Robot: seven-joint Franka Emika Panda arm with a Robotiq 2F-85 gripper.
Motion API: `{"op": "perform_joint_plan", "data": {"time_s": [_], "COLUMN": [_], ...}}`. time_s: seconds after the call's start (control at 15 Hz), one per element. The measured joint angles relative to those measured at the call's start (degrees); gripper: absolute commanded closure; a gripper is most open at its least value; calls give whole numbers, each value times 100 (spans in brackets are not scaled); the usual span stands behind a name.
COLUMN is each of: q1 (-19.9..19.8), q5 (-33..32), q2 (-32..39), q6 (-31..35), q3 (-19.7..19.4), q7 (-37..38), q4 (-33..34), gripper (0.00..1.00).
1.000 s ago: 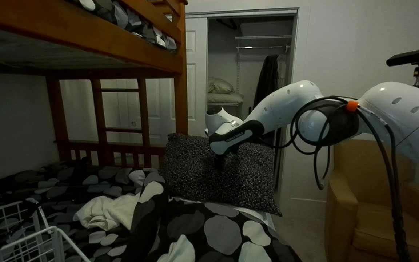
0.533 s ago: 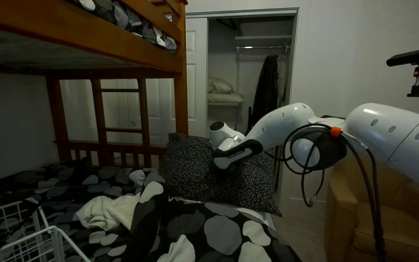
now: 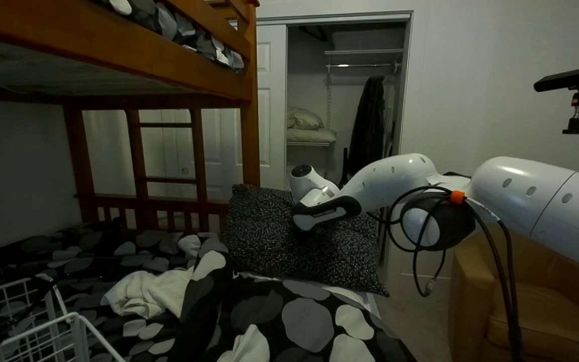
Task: Pick up the black pillow and put it on the white rack
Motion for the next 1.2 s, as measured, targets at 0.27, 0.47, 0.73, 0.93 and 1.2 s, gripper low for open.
{"op": "perform_joint_plan", "data": {"time_s": [0.27,0.47,0.73,0.93,1.2], "q1": [-5,-37,-95,-90,-170], "q5": [101,157,235,242,240], "q2": [1,1,-61,-330,-891], "q6": [-6,-31,185,975,1296], "q3": [82,154,440,793,1314], "q7": [4,5,-90,-434,-1294], "q4": [155,195,268,263,82], "gripper": [100,100,100,100,70]}}
